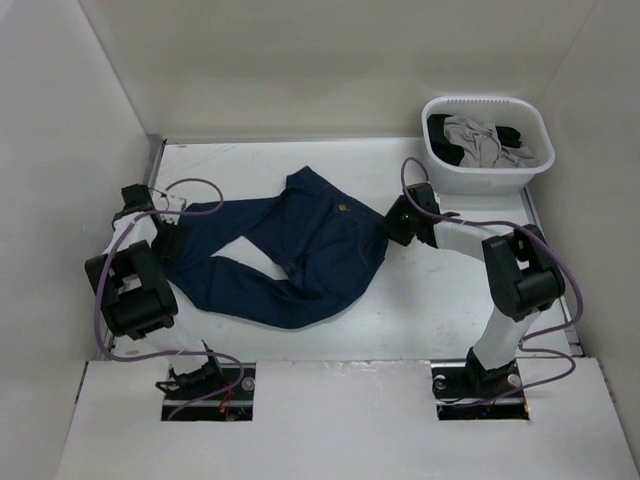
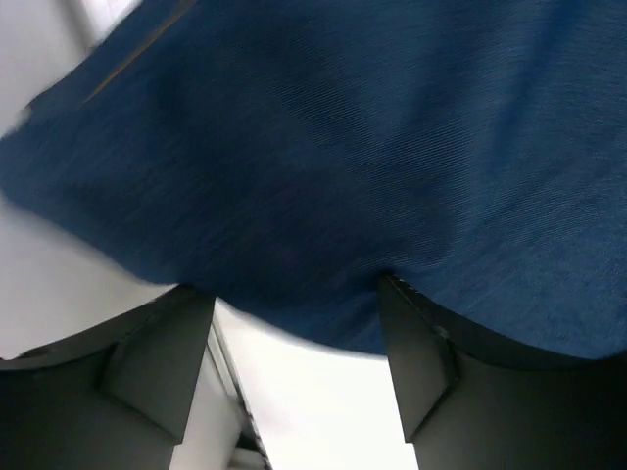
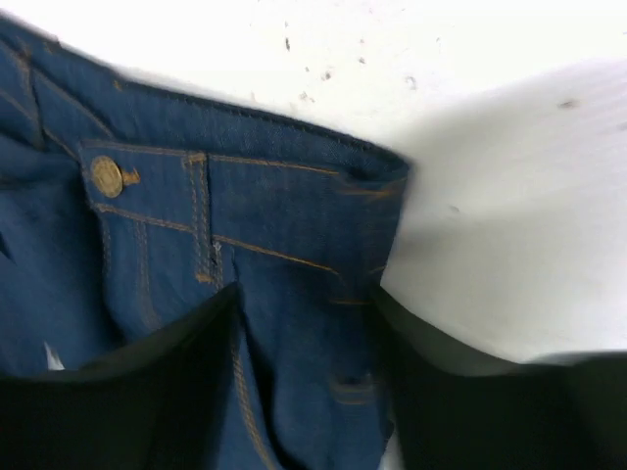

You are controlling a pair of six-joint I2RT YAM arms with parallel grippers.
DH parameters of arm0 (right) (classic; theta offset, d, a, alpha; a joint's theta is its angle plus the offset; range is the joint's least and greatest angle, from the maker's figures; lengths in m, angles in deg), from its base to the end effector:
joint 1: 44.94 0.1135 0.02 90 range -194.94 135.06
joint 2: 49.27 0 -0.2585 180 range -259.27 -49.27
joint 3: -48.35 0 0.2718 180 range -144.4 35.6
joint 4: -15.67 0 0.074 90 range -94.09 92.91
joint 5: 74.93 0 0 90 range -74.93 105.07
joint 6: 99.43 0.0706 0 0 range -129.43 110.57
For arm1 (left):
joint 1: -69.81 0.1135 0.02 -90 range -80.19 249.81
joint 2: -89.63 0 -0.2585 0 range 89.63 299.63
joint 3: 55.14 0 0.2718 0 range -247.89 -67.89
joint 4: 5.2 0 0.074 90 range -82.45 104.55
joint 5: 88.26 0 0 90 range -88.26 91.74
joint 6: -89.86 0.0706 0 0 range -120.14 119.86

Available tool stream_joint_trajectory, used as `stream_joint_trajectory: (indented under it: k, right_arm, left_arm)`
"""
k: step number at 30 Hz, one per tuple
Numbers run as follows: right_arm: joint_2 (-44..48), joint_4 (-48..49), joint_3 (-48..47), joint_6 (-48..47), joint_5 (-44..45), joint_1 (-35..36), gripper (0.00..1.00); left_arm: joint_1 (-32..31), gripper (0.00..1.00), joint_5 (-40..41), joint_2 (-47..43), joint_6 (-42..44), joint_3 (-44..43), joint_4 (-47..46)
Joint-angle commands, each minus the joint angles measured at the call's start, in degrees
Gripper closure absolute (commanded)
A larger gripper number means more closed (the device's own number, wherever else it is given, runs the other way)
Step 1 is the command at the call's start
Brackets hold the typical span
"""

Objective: Fold and stack the trousers
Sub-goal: Flatten the trousers out

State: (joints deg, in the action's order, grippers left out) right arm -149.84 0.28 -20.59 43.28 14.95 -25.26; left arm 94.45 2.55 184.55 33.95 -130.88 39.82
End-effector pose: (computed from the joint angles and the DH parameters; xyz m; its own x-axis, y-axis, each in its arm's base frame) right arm 0.3742 0.1340 0.1193 -0.6863 0.5995 -0.4118 0.3432 0.7662 0.5433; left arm 0.3285 0.1518 0.1516 -0.9145 0.1971 -0.3533 0.1088 0.9609 0.2545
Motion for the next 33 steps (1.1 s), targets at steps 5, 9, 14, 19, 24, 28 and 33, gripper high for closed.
stream_joint_trajectory:
  k: [5, 9, 14, 19, 24, 28, 33]
  right_arm:
    - [1.7, 2.7, 3.3, 3.2, -2.4, -0.6, 1.00]
    - [12.1, 2.1, 12.0, 1.8, -0.9, -5.4, 1.00]
    - [28.0, -3.7, 22.3, -2.4, -0.5, -10.8, 1.00]
    - [40.4, -12.1, 25.7, -4.5, 2.9, -10.9, 1.00]
    - [45.5, -15.5, 26.7, -5.8, 4.4, -11.2, 1.00]
    - [46.6, -16.7, 26.9, -6.3, 4.7, -10.9, 1.00]
    - [49.5, -16.8, 28.5, -4.5, 5.4, -10.8, 1.00]
  left_arm:
    - [-4.6, 0.98, 7.7, 3.0, 7.9, 5.1, -7.1]
    - [-4.1, 1.00, 10.7, -3.0, 8.0, 5.5, -12.0]
    - [-7.6, 1.00, 11.3, -12.6, 9.8, -2.7, -6.0]
    - [-18.1, 0.90, 5.3, -8.3, 10.7, -22.4, 13.0]
    - [-21.0, 0.80, 1.4, 10.8, 10.3, -40.7, 22.0]
    - [-20.7, 0.43, 3.0, 31.4, 2.9, -64.6, 24.4]
    - [-14.9, 0.35, -2.9, 28.2, -10.2, -67.7, 26.3]
